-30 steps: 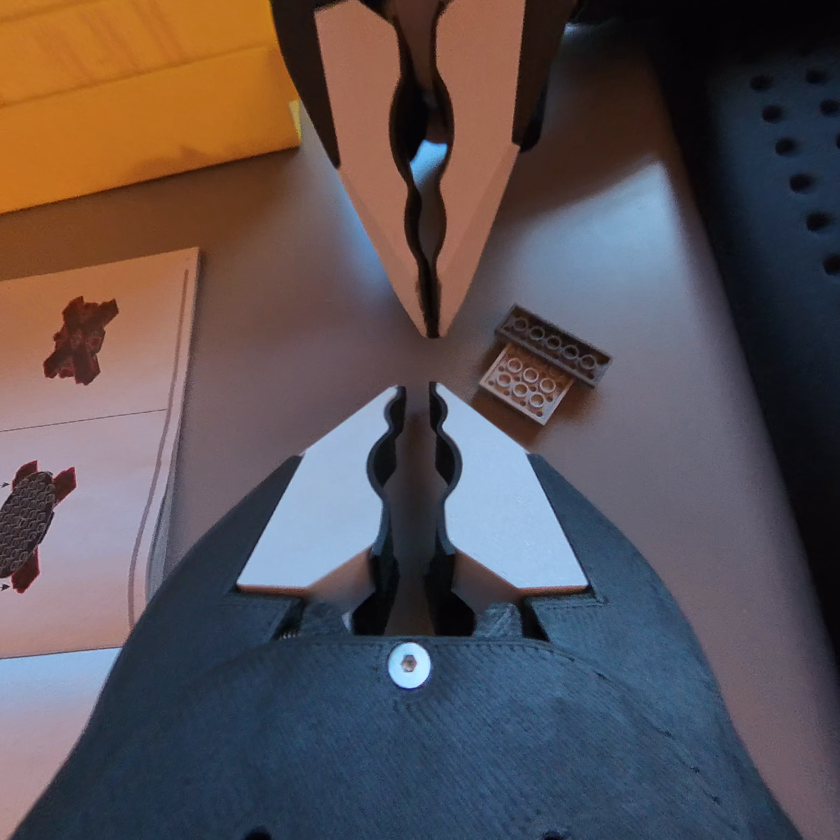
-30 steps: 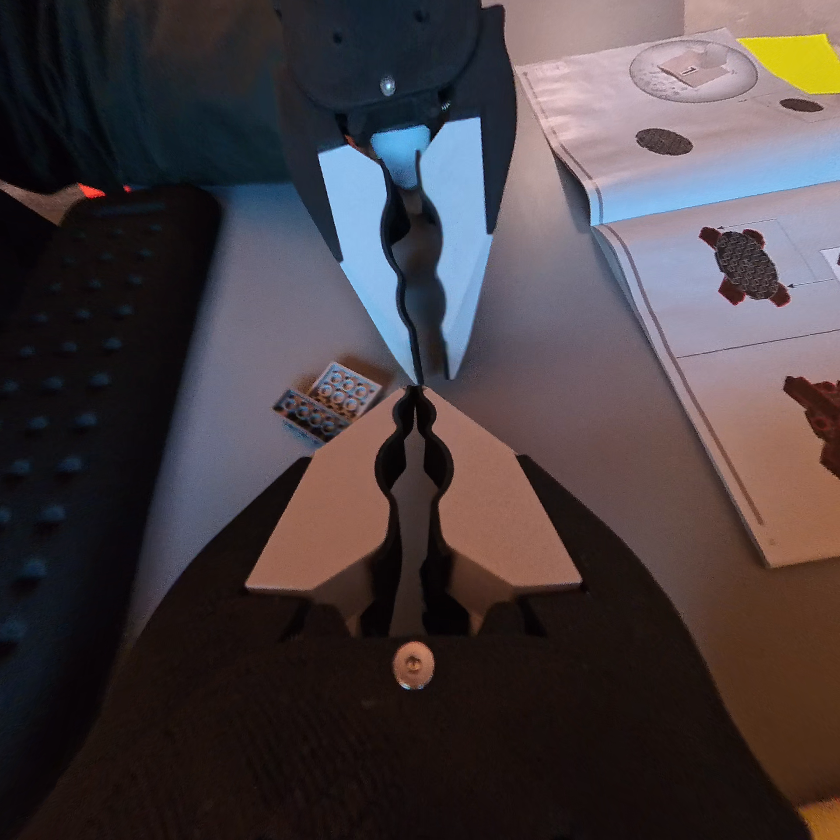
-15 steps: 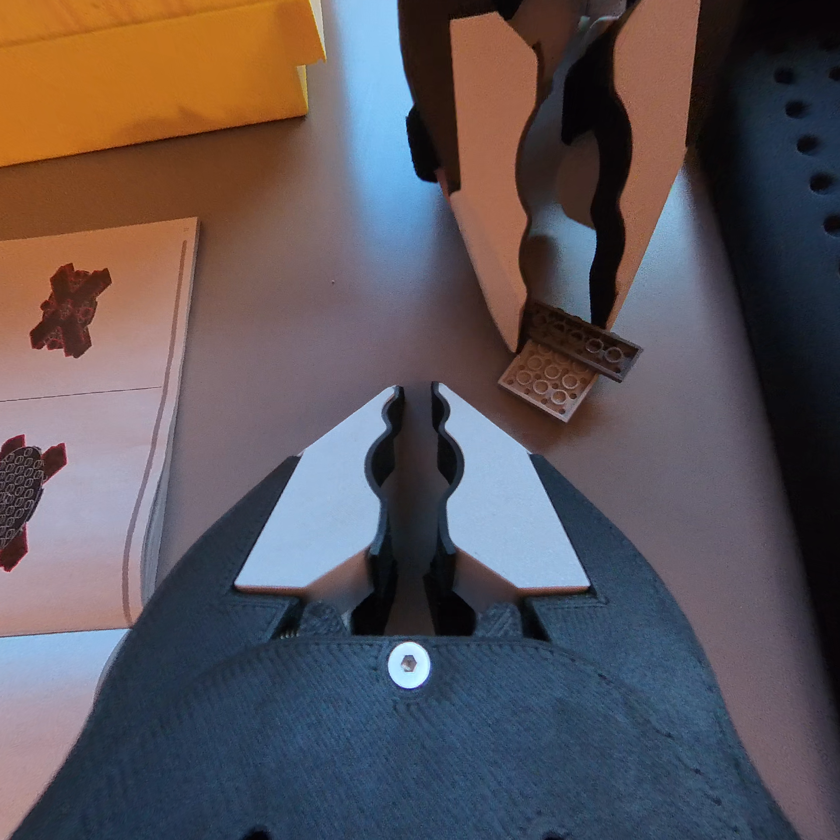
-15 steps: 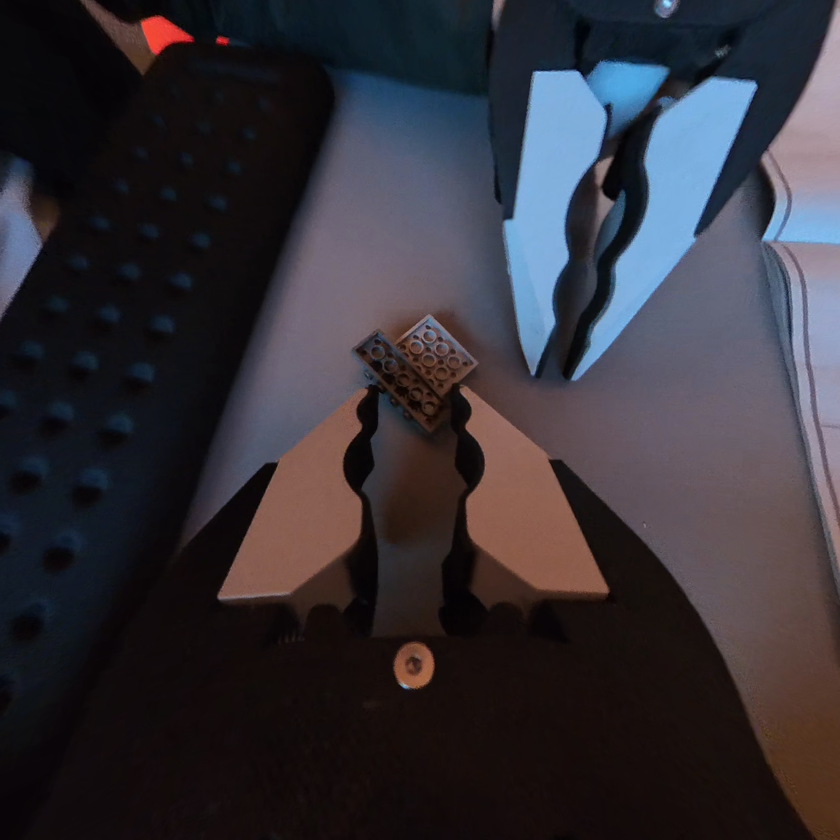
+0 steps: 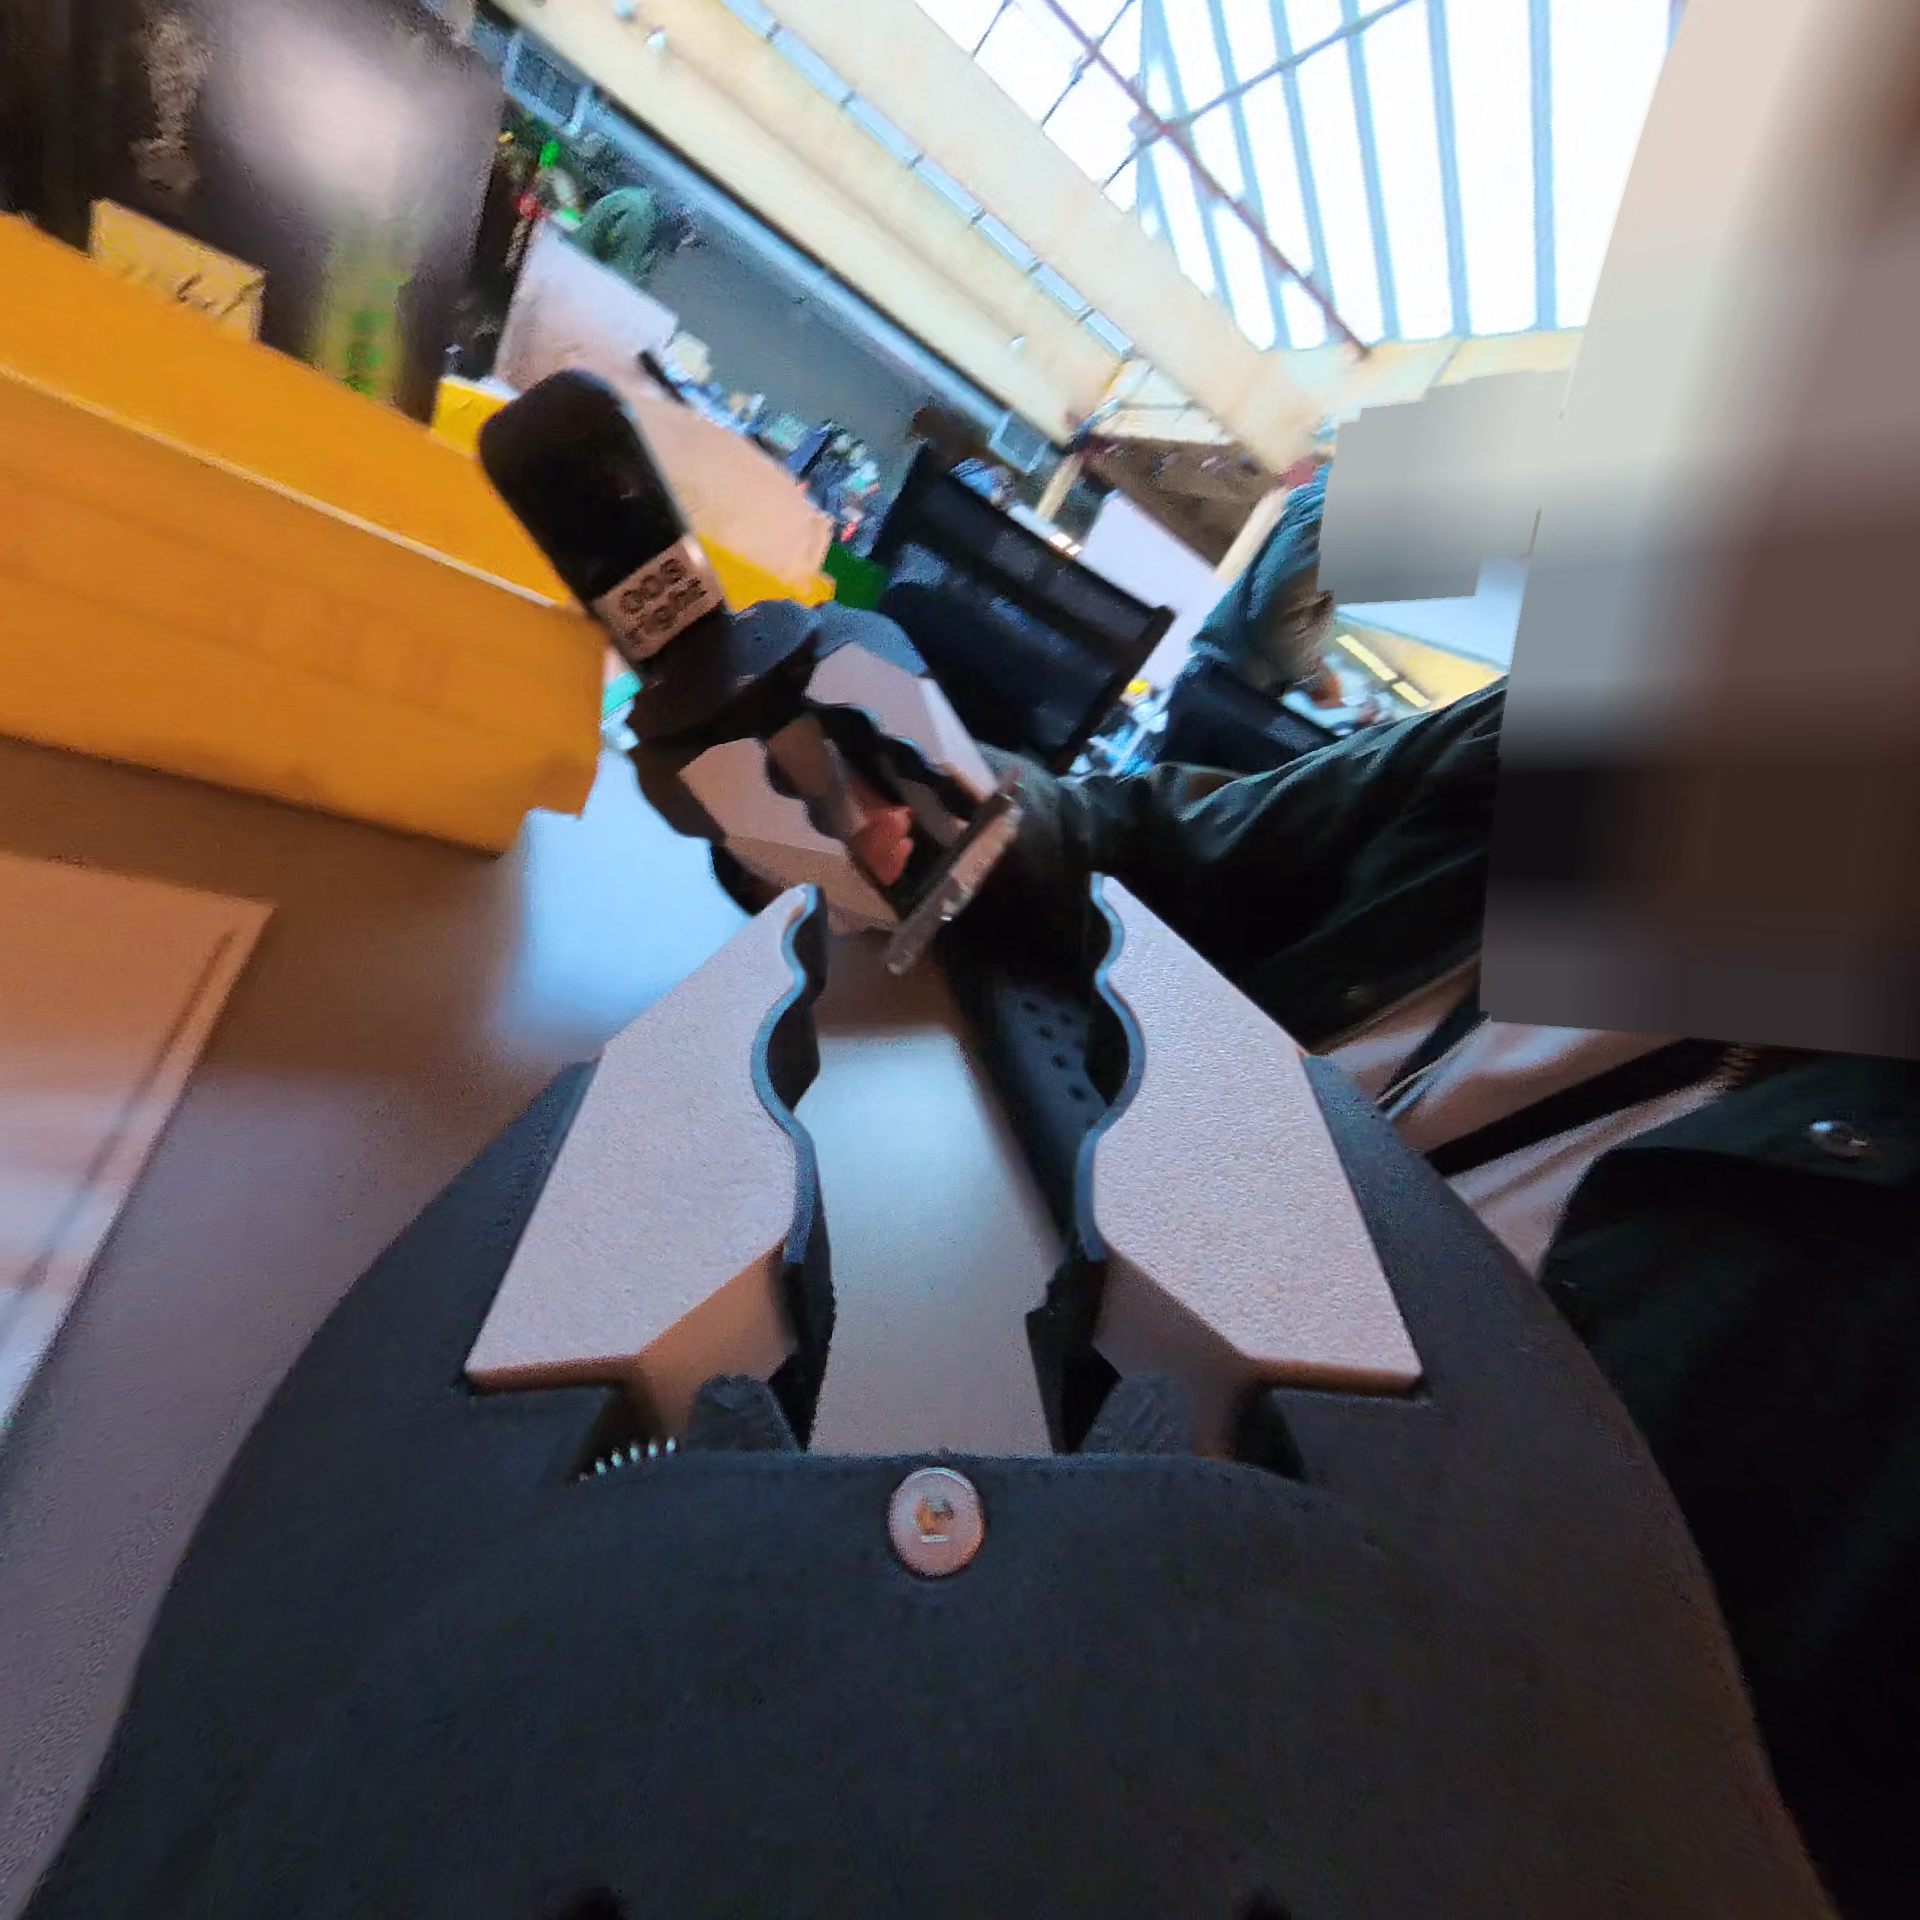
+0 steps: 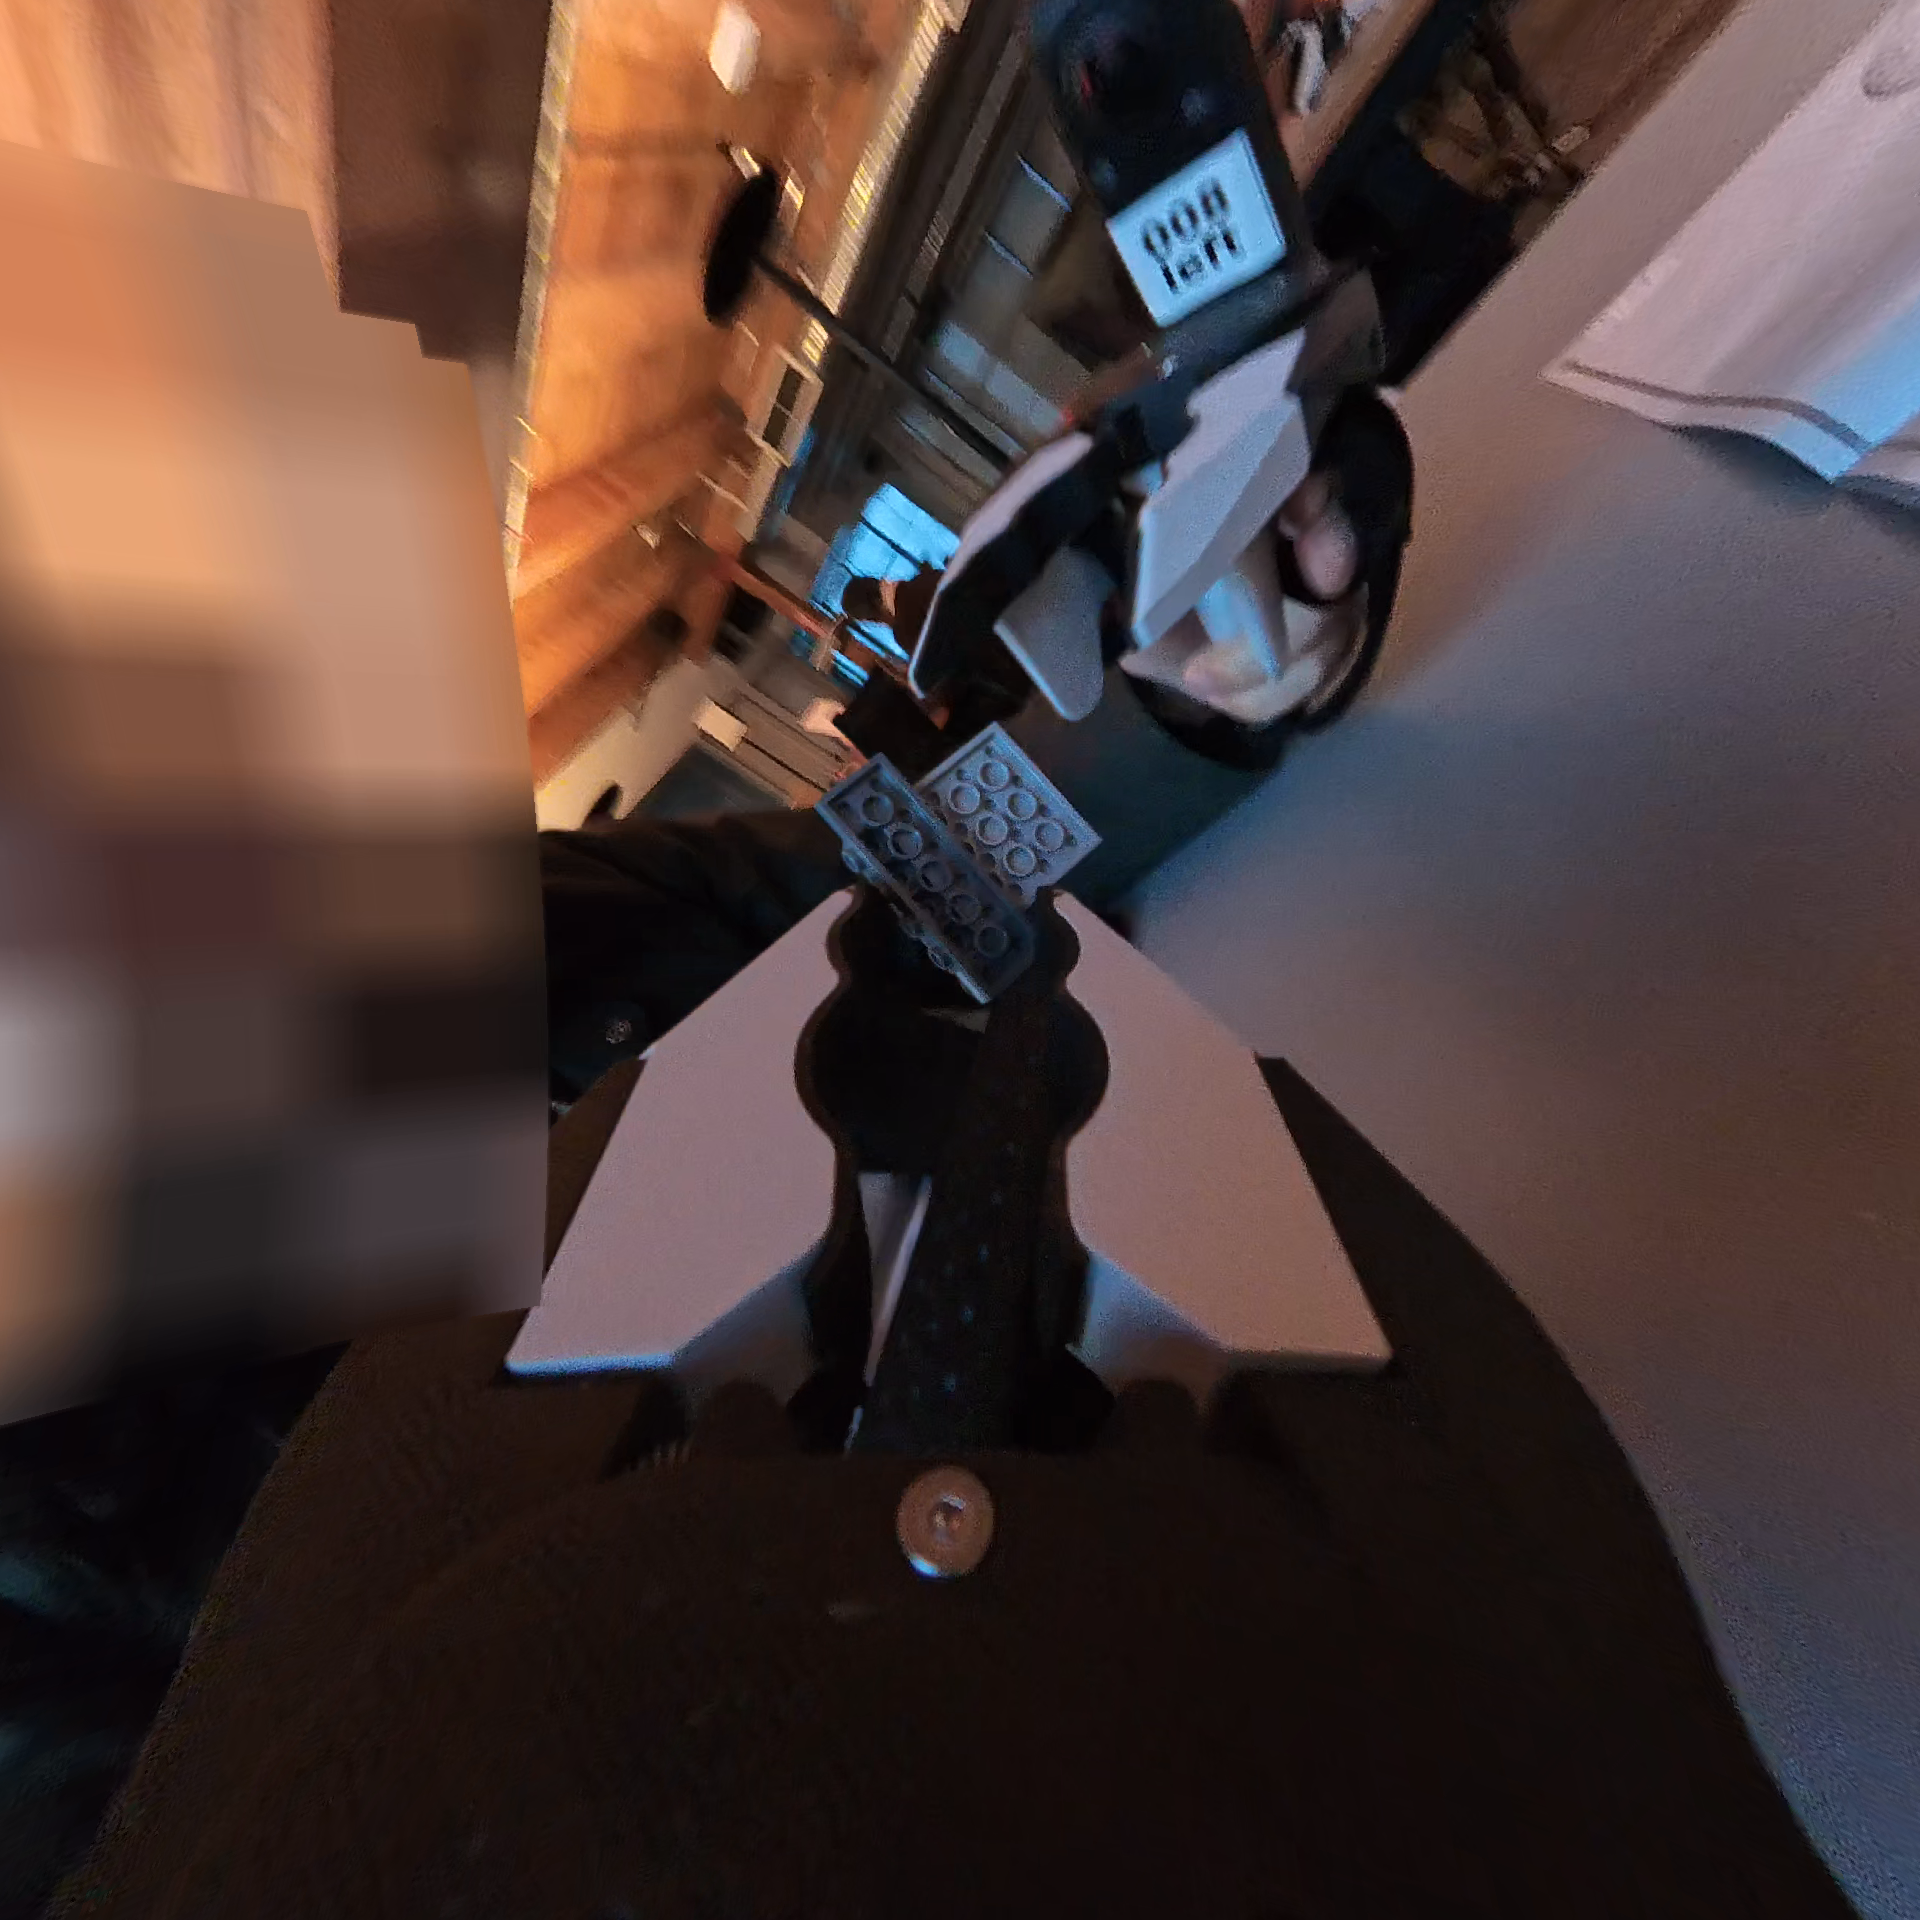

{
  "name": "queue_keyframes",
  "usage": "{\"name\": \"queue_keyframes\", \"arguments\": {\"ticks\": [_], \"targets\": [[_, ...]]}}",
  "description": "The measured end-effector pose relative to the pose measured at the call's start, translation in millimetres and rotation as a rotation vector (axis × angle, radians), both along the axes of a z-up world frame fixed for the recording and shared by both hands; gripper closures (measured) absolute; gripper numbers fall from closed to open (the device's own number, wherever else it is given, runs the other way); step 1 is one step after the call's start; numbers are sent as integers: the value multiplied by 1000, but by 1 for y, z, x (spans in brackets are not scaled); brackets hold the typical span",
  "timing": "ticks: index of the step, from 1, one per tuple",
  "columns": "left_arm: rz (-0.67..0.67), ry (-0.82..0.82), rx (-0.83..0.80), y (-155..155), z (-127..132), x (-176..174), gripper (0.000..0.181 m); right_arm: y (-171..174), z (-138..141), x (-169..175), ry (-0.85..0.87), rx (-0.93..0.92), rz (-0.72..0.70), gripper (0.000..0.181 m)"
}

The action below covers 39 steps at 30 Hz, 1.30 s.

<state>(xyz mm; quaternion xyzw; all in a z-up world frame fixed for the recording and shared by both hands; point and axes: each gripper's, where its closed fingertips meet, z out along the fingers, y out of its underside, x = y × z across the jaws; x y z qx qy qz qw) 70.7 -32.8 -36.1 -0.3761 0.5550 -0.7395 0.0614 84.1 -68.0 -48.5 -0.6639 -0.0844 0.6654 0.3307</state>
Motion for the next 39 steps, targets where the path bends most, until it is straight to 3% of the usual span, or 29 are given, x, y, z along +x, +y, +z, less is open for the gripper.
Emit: {"name": "queue_keyframes", "arguments": {"ticks": [3, 7, 11, 19, 20, 21, 24, 28, 30, 37, 39], "targets": [[-15, -19, 38, -12, 0, 0, 135, -3, 13, 2, 79, 7, 15, 152], [8, -61, 95, -30, 1, 6, 149, -1, 16, -1, 89, 7, 4, 151], [103, -101, 111, -26, 6, 12, 153, -2, 16, -3, 88, 2, 8, 150], [78, -72, 132, -33, 3, 10, 164, -4, 11, -13, 47, 8, 38, 157], [97, -62, 124, -30, 4, 12, 169, -1, 12, -10, 52, 13, 13, 155], [129, -48, 112, -24, 5, 15, 178, 6, 11, -6, 49, 19, -37, 142], [218, 16, 39, -4, 2, 23, 178, 22, -1, 7, -75, 84, -166, 134], [275, 101, -112, 13, -4, 31, 178, 39, -19, 23, -482, 310, -370, 134], [290, 125, -181, 15, -4, 34, 178, 42, -24, 23, -610, 368, -402, 136], [315, 133, -113, 9, -13, 39, 177, 39, -23, 19, -446, 238, -354, 169], [303, 146, -92, 5, -18, 40, 160, 37, -31, 20, -472, 208, -322, 170]]}}
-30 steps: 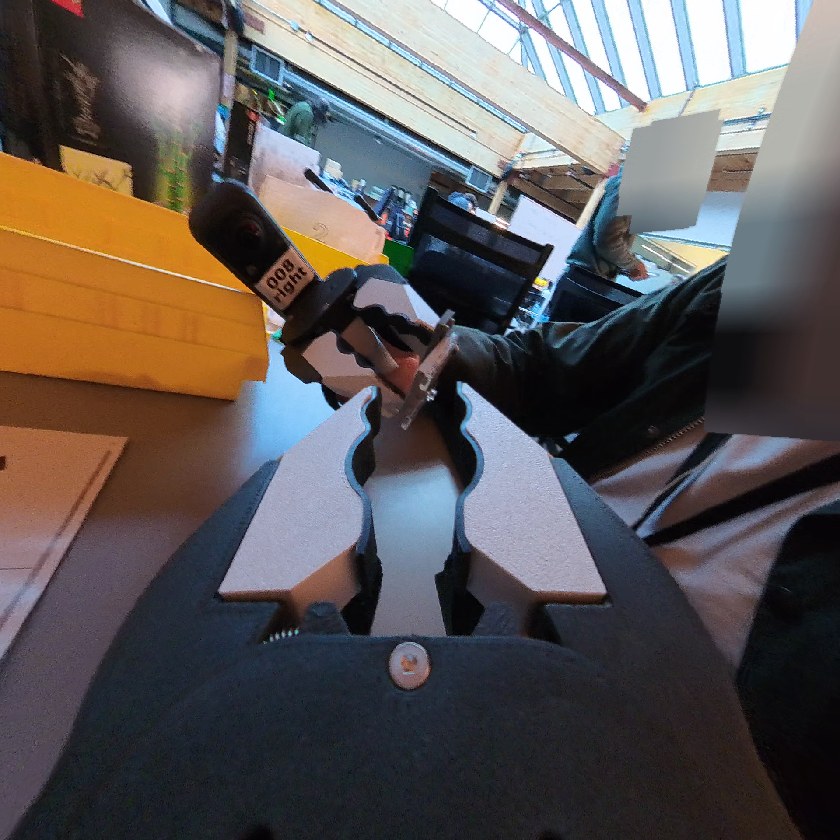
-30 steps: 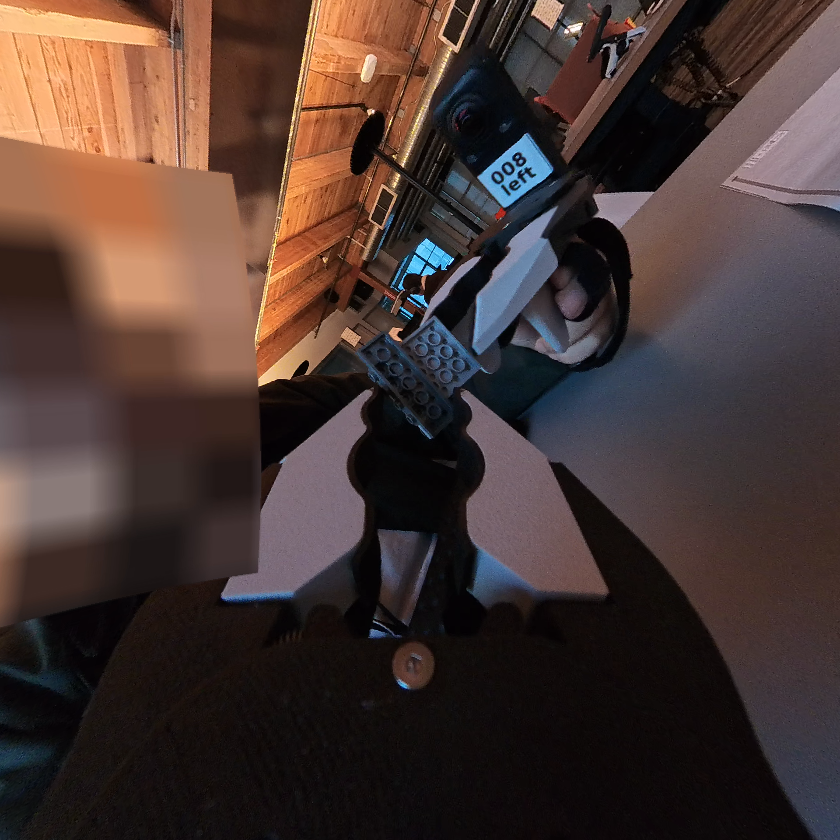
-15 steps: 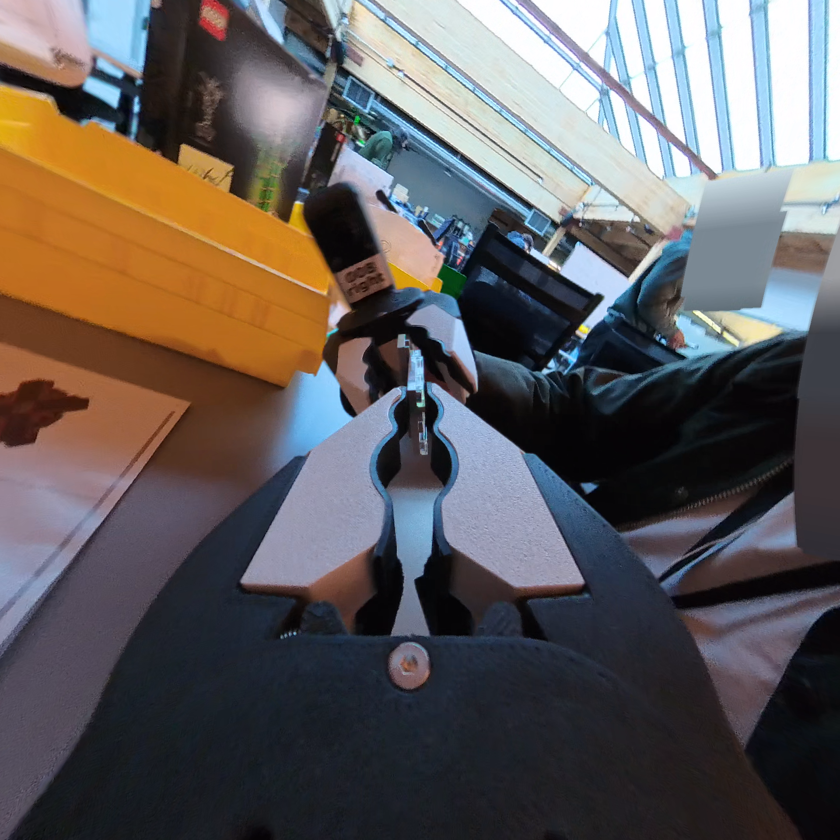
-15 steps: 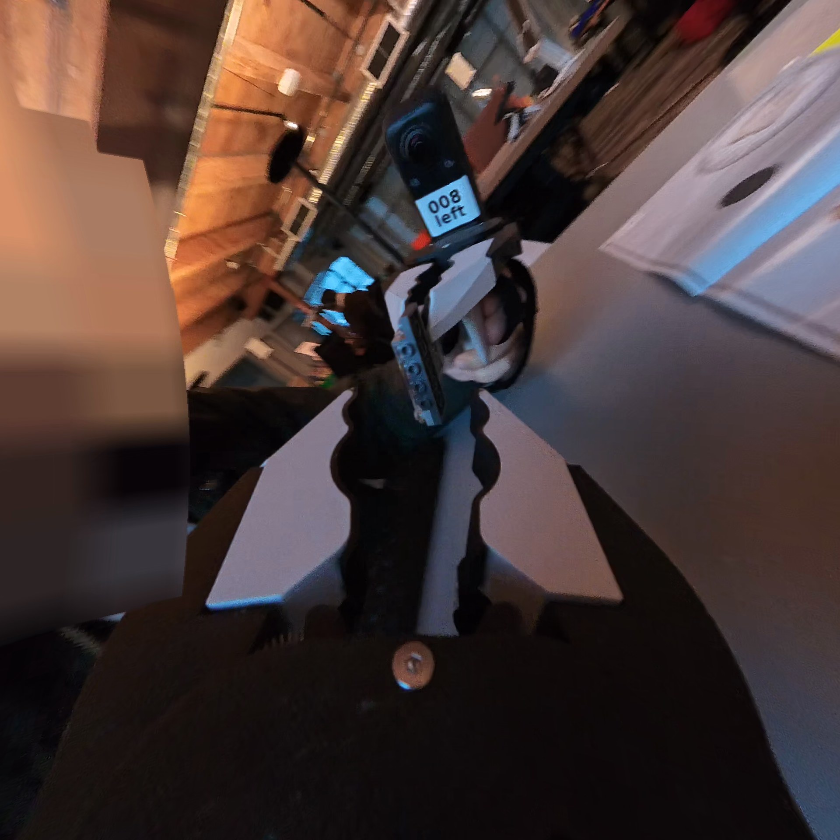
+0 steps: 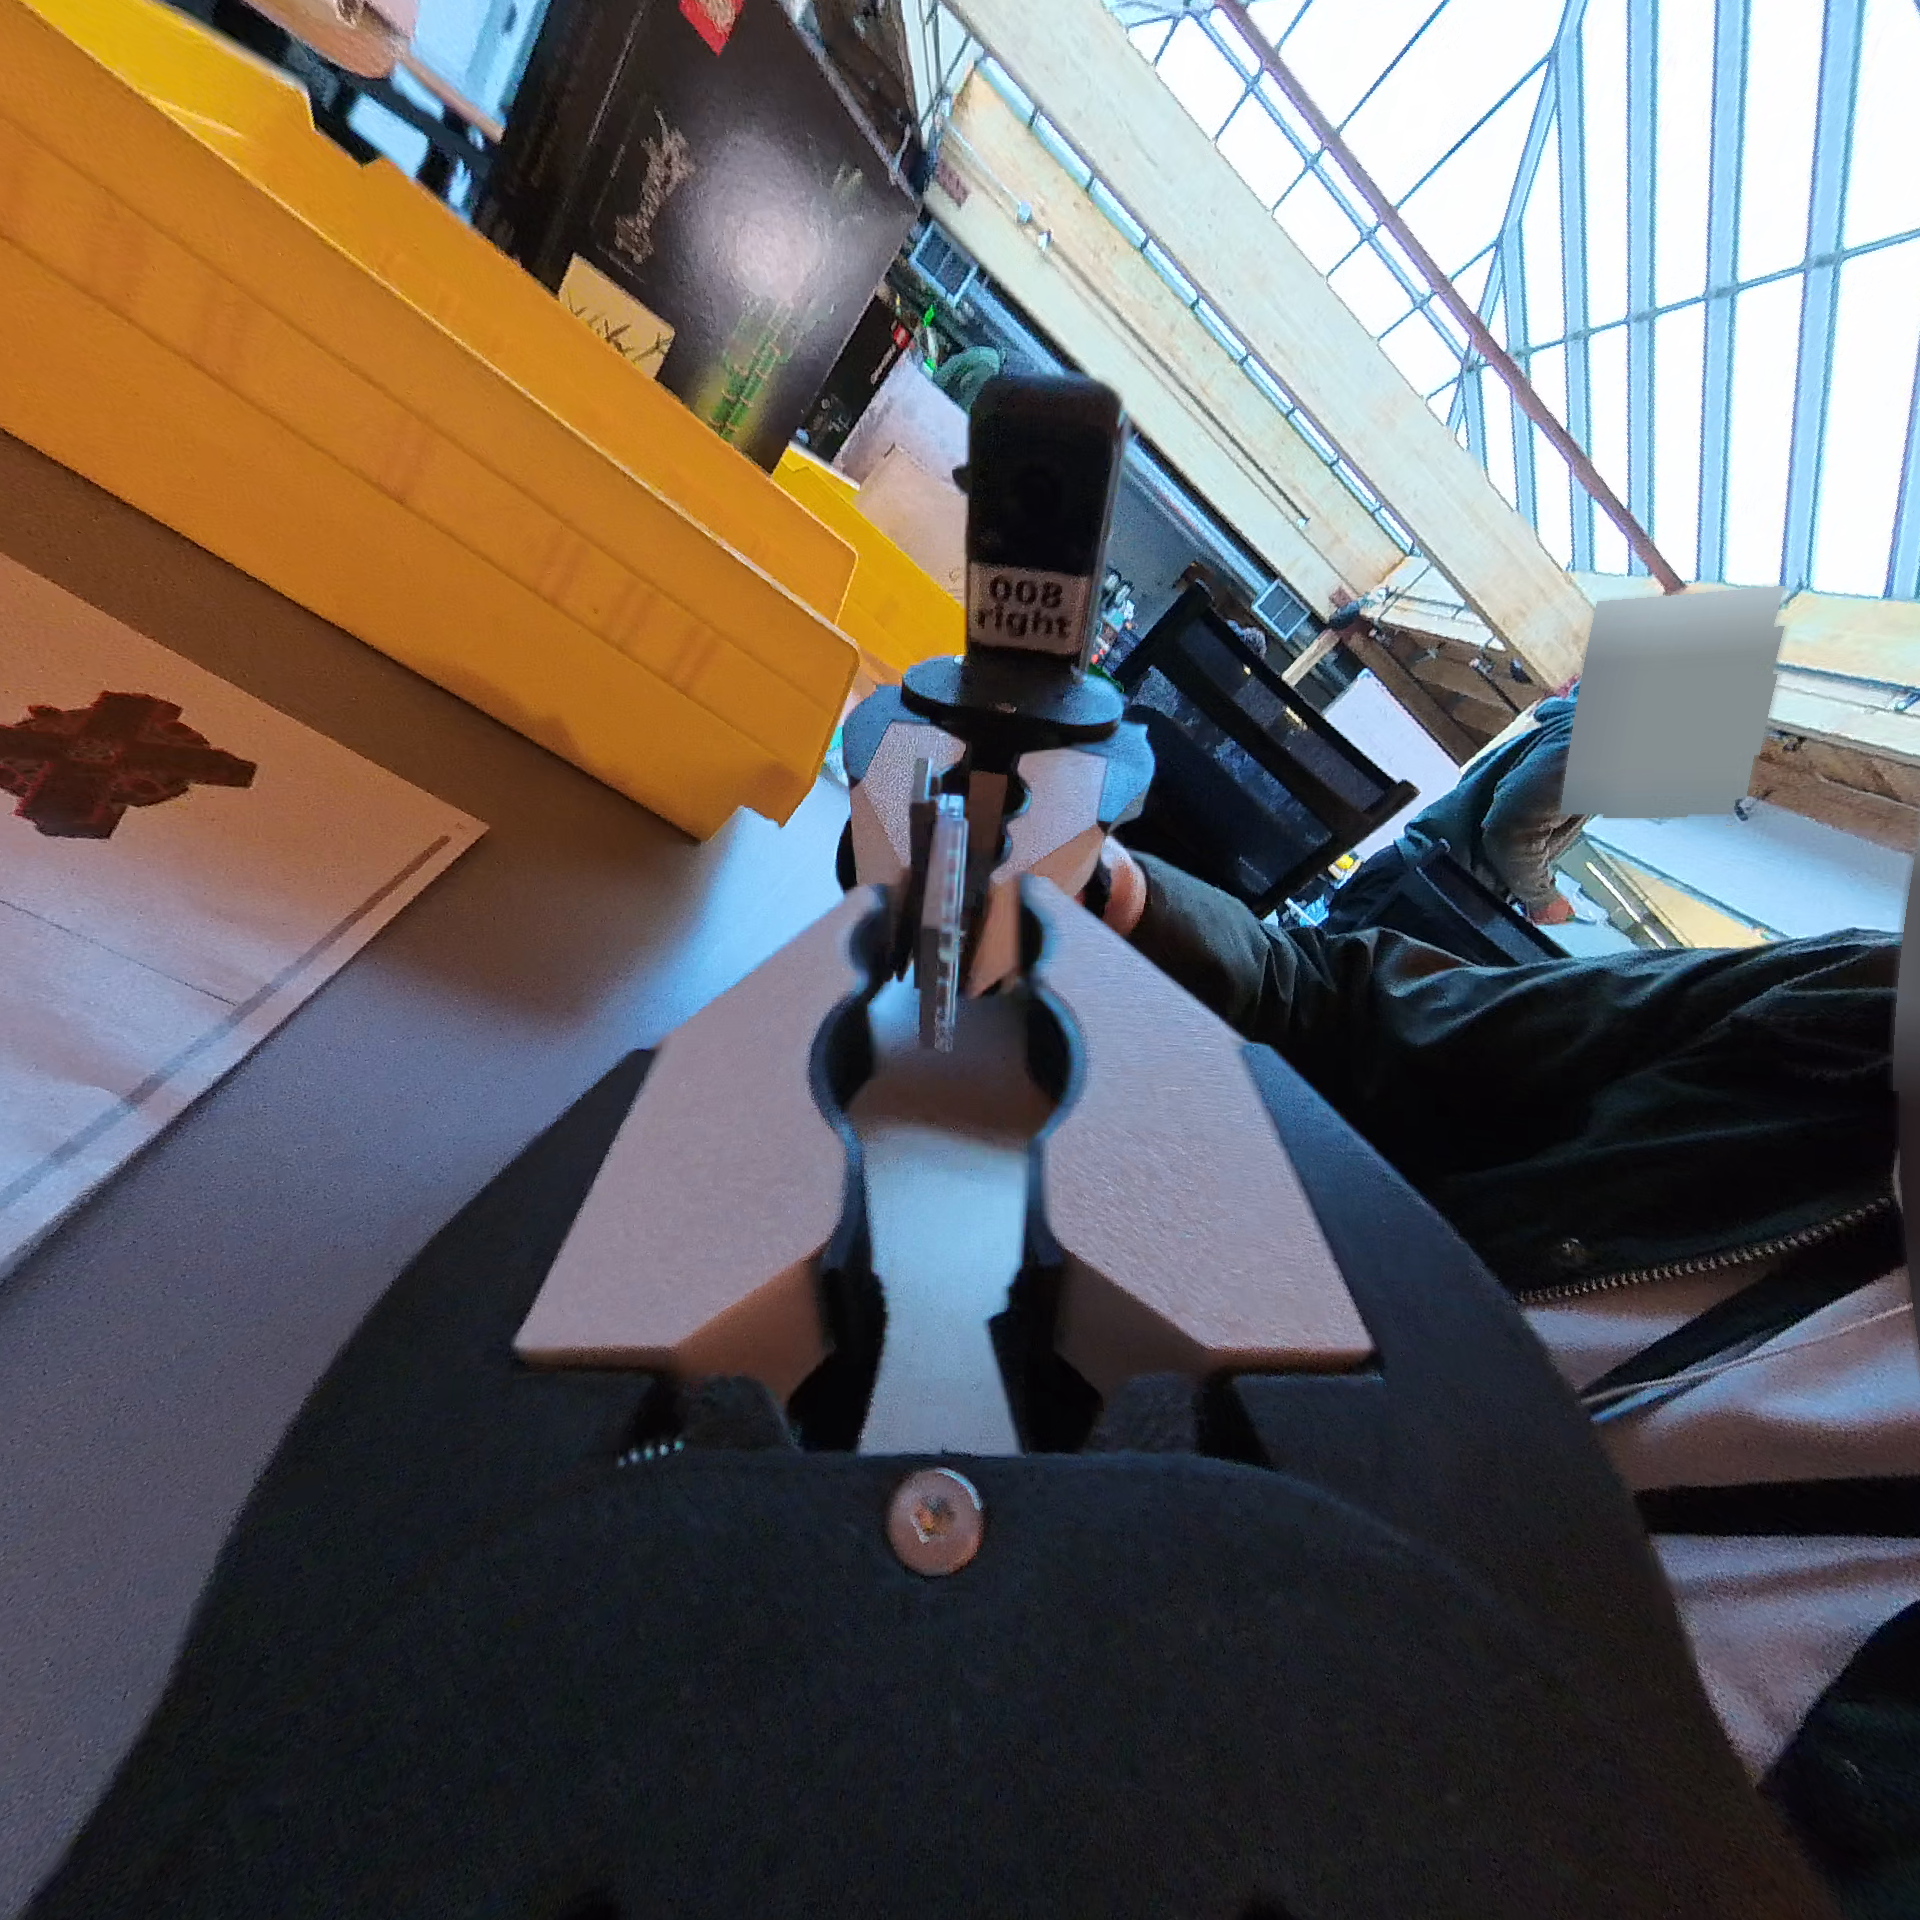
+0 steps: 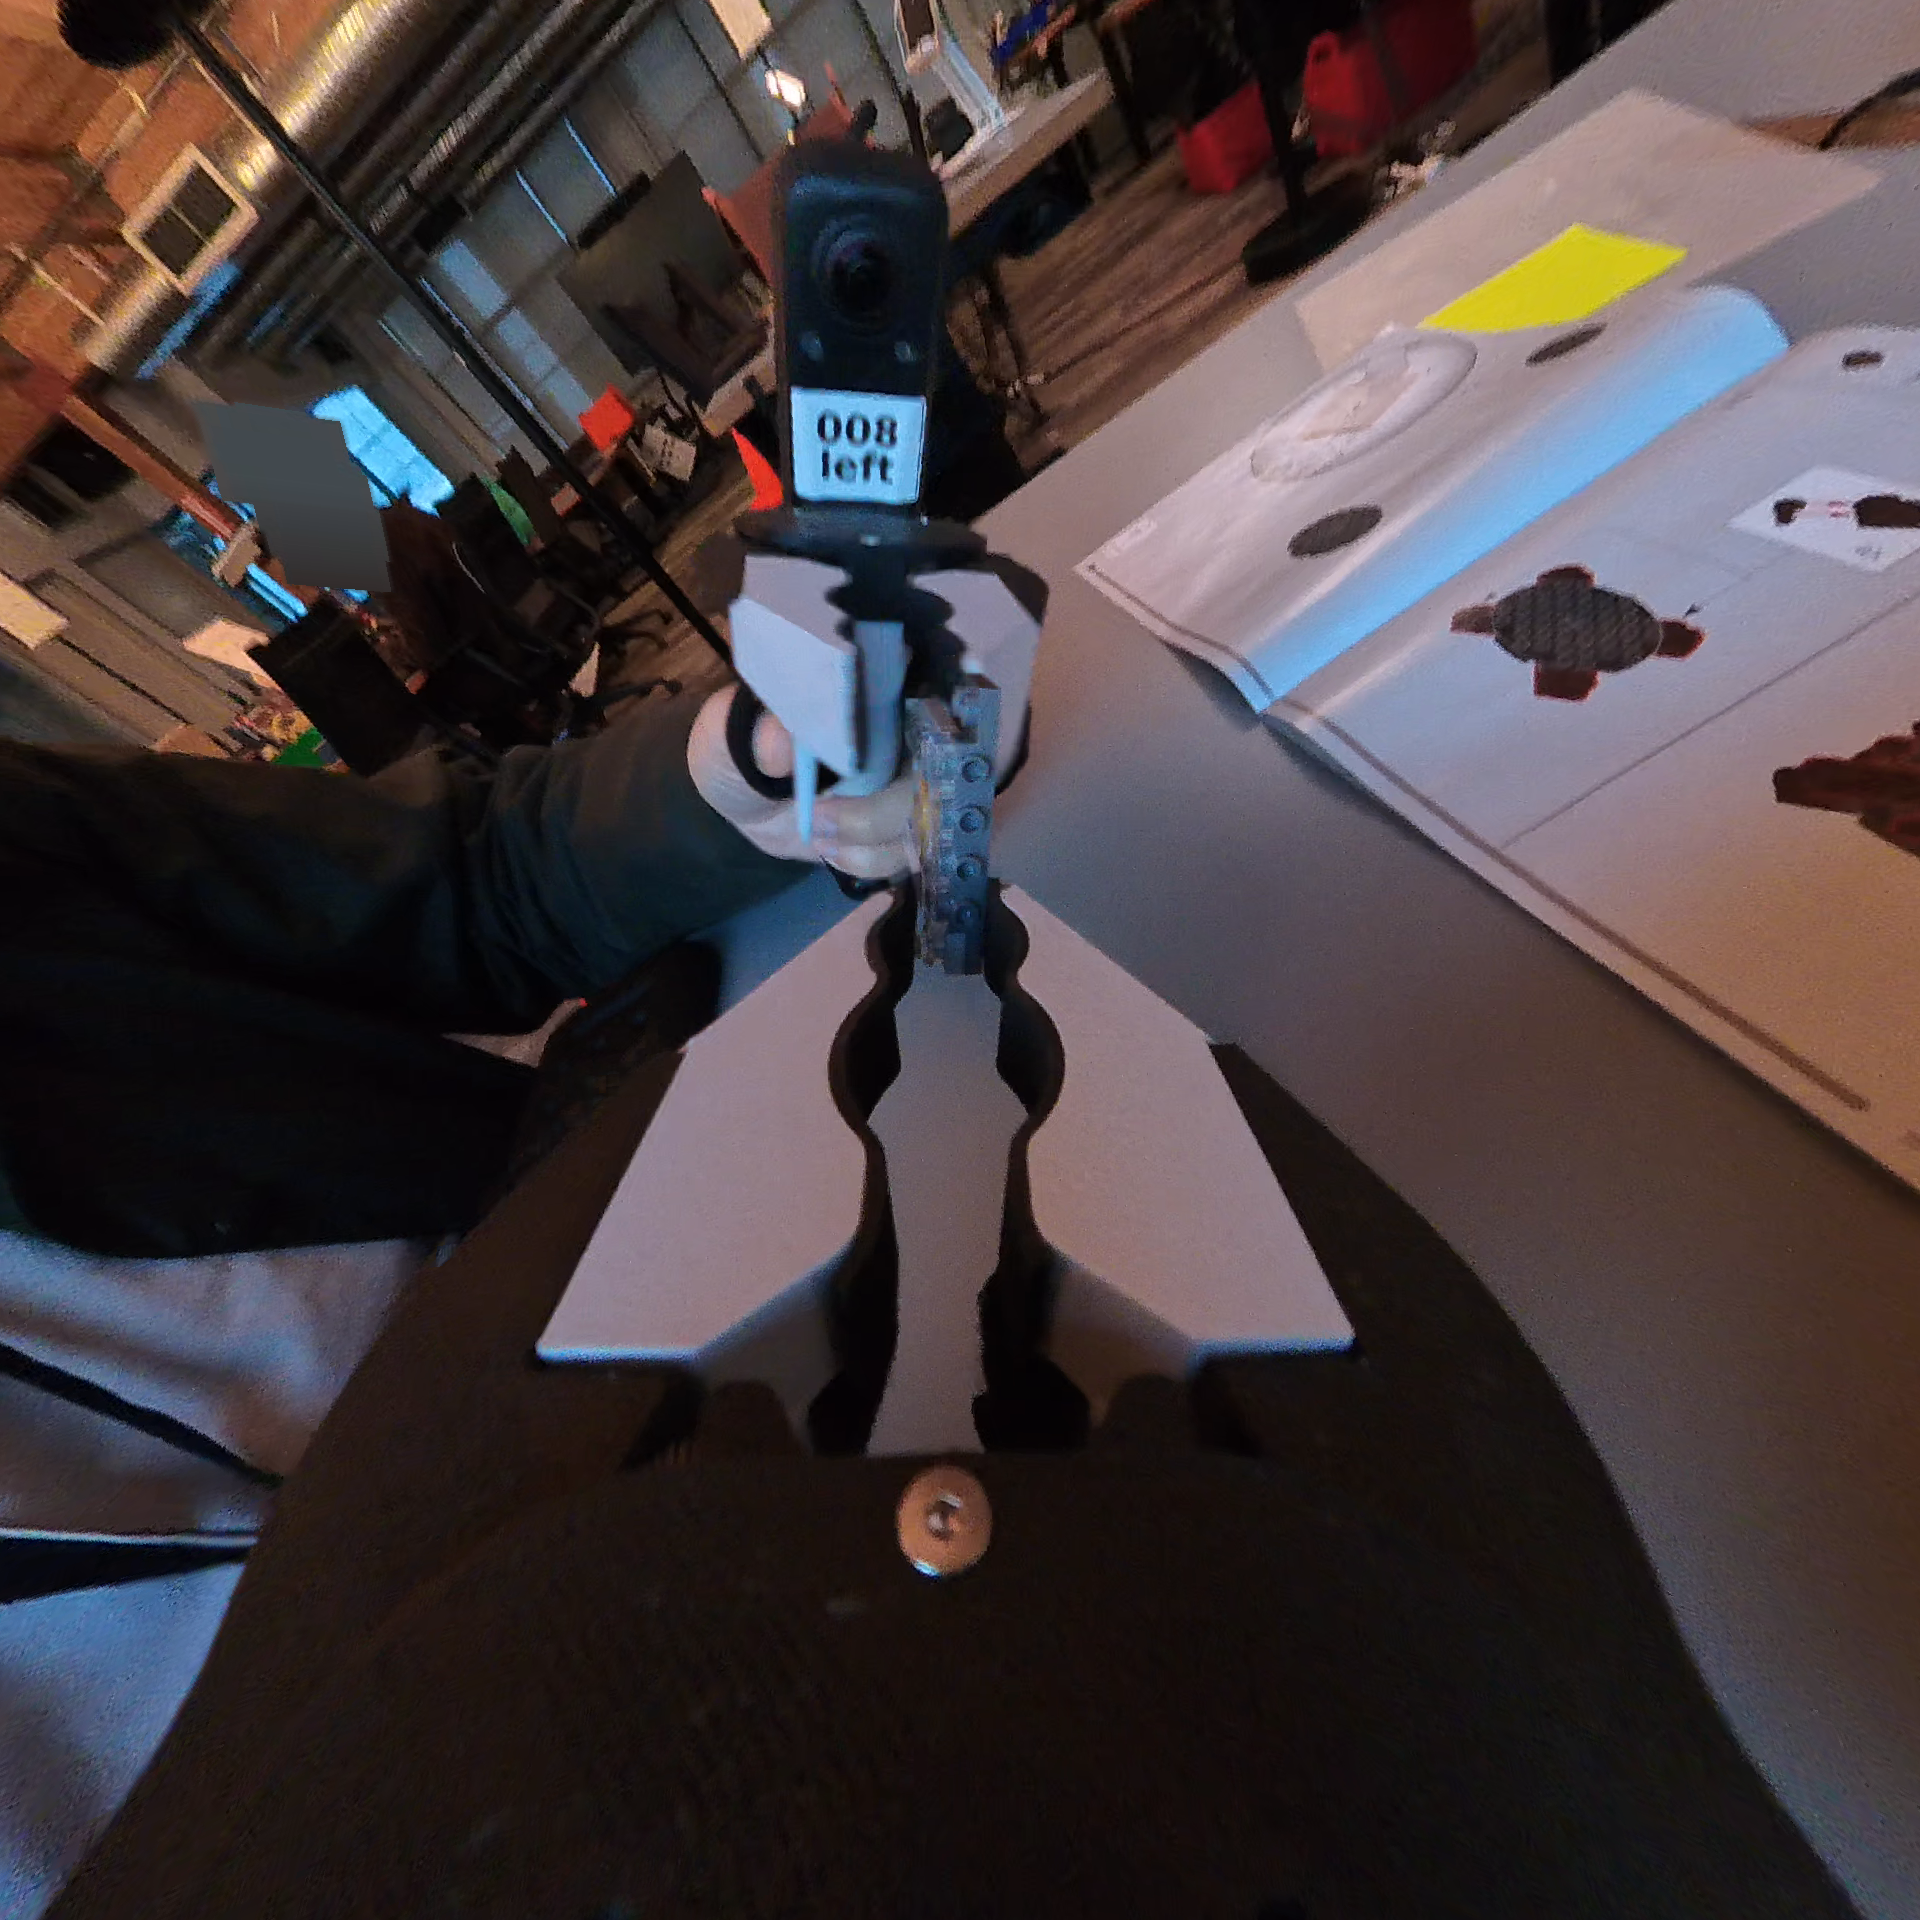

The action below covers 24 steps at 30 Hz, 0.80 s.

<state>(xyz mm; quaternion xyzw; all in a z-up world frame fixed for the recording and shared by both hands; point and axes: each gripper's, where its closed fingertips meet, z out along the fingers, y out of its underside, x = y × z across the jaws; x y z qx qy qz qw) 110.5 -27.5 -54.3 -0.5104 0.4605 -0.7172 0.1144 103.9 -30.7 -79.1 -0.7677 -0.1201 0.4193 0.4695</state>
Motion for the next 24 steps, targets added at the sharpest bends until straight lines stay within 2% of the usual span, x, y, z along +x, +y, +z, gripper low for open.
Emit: {"name": "queue_keyframes", "arguments": {"ticks": [1, 3, 4, 6, 8, 12, 17, 21, 24], "targets": [[-17, 20, 0, -3, -4, 1, 146, -2, -5, -2, -35, -9, 21, 170], [-77, 57, -2, -13, -11, 1, 143, -8, -18, -7, -128, -32, 73, 169], [-96, 66, 4, -16, -14, 1, 148, -10, -22, -10, -162, -34, 99, 169], [-110, 61, 42, -20, -15, 0, 172, -13, -25, -16, -192, -15, 134, 169], [-62, 56, 94, -14, -15, 1, 173, -9, -22, -12, -210, 26, 100, 169], [-1, 36, 49, -2, -9, 2, 173, -4, -7, 0, -132, 64, 44, 169], [-42, 58, 5, -5, -12, 1, 172, -5, 3, 6, -73, 77, 38, 169], [-102, 92, 13, -16, -20, 1, 164, -8, -1, 3, -47, 34, 74, 169], [-108, 101, 53, -19, -23, 1, 173, -9, -6, -2, -46, 21, 99, 169]]}}
